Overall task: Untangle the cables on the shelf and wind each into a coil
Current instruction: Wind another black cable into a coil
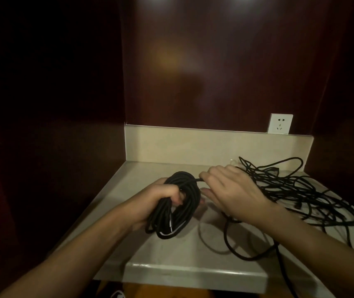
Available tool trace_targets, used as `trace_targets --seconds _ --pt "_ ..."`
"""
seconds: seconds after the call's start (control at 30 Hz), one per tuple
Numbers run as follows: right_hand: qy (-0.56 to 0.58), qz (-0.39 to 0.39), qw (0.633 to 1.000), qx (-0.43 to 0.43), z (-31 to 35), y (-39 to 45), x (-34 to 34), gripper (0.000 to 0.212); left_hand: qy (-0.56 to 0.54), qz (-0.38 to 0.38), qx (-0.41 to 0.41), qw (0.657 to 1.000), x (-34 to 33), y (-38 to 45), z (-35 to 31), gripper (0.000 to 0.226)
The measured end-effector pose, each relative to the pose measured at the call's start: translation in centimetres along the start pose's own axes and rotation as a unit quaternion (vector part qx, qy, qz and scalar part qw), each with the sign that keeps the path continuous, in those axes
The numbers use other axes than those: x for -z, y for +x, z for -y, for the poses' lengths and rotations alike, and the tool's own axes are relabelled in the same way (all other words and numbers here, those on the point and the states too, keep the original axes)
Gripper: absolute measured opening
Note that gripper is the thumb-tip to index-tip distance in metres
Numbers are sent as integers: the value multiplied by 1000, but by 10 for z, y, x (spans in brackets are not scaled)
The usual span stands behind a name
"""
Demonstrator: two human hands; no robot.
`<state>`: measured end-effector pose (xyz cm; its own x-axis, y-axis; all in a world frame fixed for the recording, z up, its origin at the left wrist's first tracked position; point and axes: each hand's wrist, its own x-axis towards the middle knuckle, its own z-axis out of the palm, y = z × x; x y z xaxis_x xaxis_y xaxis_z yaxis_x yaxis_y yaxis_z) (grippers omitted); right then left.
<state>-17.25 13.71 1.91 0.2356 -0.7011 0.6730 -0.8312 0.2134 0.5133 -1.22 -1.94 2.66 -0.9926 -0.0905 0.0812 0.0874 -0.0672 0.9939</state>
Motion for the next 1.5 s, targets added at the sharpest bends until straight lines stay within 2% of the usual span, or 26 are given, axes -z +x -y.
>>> trace_targets --seconds 0.1,0.2,0.27,0.3,0.43,0.5,0.57,0.67,0.77,0.8,0.9,0.97,1.07,1.17,1.27,1.37,1.43,1.5 --pt "96 47 988 -110 20 1 14 50 -75 -68 -12 995 -4 4 2 33" --pt "191 55 959 -203 31 9 19 51 -146 -88 -6 985 -11 5 -1 30" --pt "212 34 951 -222 34 9 15 46 -155 -91 4 984 -12 5 -2 44" --pt "225 19 948 -224 33 8 13 43 -160 -91 7 983 -15 4 -4 44" --pt "206 -67 958 -190 21 -4 6 42 -194 -74 -17 978 -20 1 1 27" --pt "249 -92 945 -191 28 -8 12 46 -235 -63 -31 969 -27 0 -1 18" --pt "382 -66 885 -256 41 -5 19 51 -261 -71 -48 962 -37 0 -6 11" --pt "492 -22 799 -344 53 5 19 55 -299 -86 -71 948 -43 2 -9 23" --pt "613 -45 702 -359 45 14 18 52 -311 -98 -96 940 -43 7 -7 15" --pt "631 -42 687 -358 41 15 19 51 -284 -113 -112 945 -41 11 -4 16" --pt "615 -22 706 -350 30 12 15 46 -99 -183 -146 967 -25 22 1 20" --pt "597 8 727 -340 25 14 16 43 49 -193 -126 972 -12 24 -2 29" --pt "601 49 739 -300 20 16 19 36 202 -139 -87 966 -2 24 -20 39" --pt "629 76 727 -266 14 21 27 34 286 -35 -51 956 0 22 -42 26" --pt "639 103 727 -227 8 23 38 48 249 30 -43 967 5 20 -48 11" --pt "636 164 720 -225 -8 25 50 71 143 73 -20 987 5 14 -45 13" --pt "594 215 745 -217 -26 27 58 68 70 56 -18 996 8 10 -48 15" --pt "537 302 766 -183 -46 25 63 61 9 16 -39 999 12 9 -54 13"
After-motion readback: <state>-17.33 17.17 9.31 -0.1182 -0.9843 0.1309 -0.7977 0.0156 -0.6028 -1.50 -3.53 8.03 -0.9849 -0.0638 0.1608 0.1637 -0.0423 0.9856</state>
